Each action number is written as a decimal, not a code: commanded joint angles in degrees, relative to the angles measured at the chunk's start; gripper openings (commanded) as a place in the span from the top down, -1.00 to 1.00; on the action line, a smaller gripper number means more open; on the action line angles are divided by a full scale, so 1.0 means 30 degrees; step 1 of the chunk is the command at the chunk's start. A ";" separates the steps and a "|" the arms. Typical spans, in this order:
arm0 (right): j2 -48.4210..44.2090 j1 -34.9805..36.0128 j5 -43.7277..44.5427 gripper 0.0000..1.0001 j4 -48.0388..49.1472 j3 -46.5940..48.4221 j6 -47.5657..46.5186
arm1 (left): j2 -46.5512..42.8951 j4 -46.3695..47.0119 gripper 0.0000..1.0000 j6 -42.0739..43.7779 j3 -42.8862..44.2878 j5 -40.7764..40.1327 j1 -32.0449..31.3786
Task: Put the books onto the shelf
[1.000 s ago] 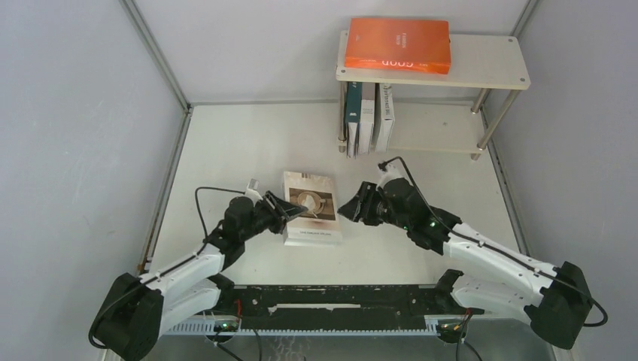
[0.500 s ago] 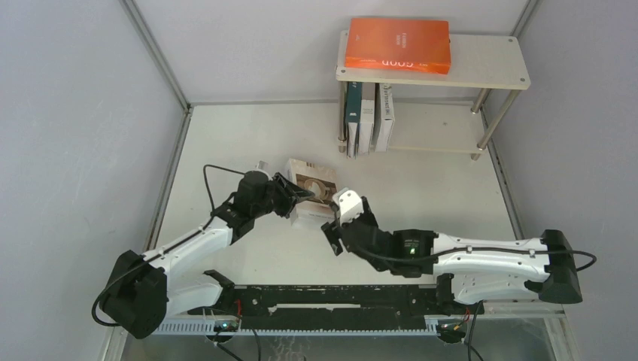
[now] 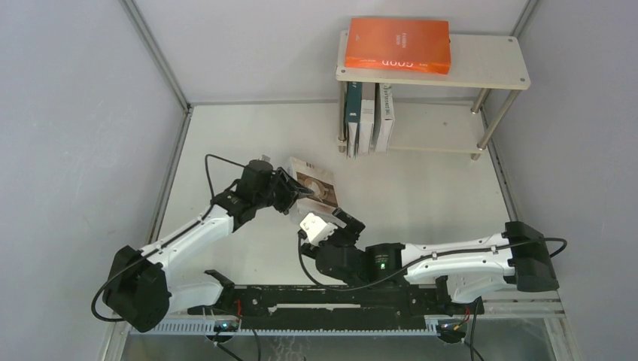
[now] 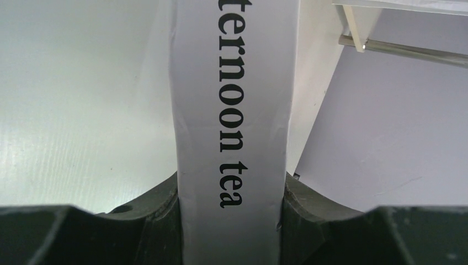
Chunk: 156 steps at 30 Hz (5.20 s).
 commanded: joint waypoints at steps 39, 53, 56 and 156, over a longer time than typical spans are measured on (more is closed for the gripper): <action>0.2723 -0.1459 -0.1805 -0.98 0.2524 0.2333 -0.2363 | 0.1707 -0.1821 0.12 0.1671 0.3691 0.1827 -0.0110; 0.3405 -0.2805 -0.3027 -0.78 0.3193 0.2318 -0.2716 | 0.1288 -0.2214 0.11 0.1761 0.3763 0.2056 -0.0093; 0.3502 -0.2942 -0.3294 -0.58 0.3255 0.2308 -0.2759 | 0.1206 -0.2218 0.11 0.1781 0.3762 0.2070 -0.0103; -1.1596 -0.9943 0.0359 0.28 -0.3492 0.0236 0.2716 | 0.0501 -0.3324 -0.51 0.1586 0.3992 -0.1401 0.2838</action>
